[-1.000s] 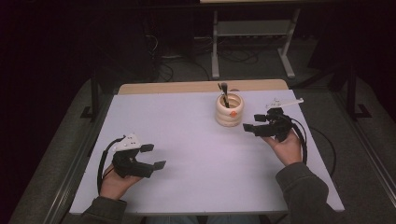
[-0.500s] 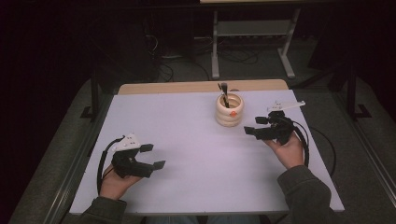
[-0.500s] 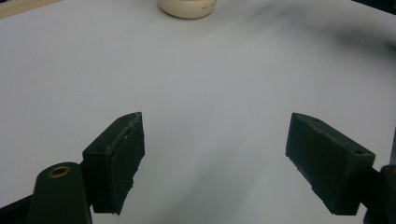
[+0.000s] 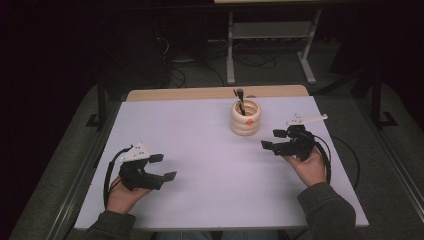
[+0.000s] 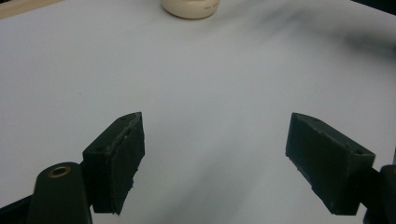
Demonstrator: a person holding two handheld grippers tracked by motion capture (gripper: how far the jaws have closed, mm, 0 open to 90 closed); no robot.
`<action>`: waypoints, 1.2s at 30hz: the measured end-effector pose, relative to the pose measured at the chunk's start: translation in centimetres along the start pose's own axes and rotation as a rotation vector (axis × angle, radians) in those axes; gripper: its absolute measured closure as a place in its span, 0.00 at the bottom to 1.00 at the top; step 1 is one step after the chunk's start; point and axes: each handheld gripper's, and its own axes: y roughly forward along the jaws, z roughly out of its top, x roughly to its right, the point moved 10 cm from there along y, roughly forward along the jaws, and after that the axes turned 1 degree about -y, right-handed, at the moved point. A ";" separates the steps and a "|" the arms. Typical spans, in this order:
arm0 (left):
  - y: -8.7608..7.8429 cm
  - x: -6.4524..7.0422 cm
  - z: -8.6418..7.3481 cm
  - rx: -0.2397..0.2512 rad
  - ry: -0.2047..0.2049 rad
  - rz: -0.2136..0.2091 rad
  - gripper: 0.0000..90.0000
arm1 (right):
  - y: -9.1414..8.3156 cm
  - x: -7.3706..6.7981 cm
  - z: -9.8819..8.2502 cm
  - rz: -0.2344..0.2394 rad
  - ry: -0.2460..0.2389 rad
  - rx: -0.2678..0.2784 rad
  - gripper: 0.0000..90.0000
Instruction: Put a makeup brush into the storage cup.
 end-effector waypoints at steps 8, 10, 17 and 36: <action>0.0 0.0 0.0 0.002 0.001 0.002 0.21 | -0.3 -0.5 -0.6 0.002 -0.001 0.000 0.33; 0.0 -0.1 0.0 0.001 0.000 0.003 0.21 | -0.3 -0.5 -0.7 0.004 -0.006 0.001 0.32; 0.0 -0.1 -0.1 -0.004 -0.002 0.008 0.21 | -0.7 -1.0 -1.0 0.007 -0.008 -0.003 0.32; 0.1 -0.1 -0.3 -0.006 -0.002 0.008 0.21 | -1.4 -2.1 -2.1 0.007 -0.015 0.019 0.31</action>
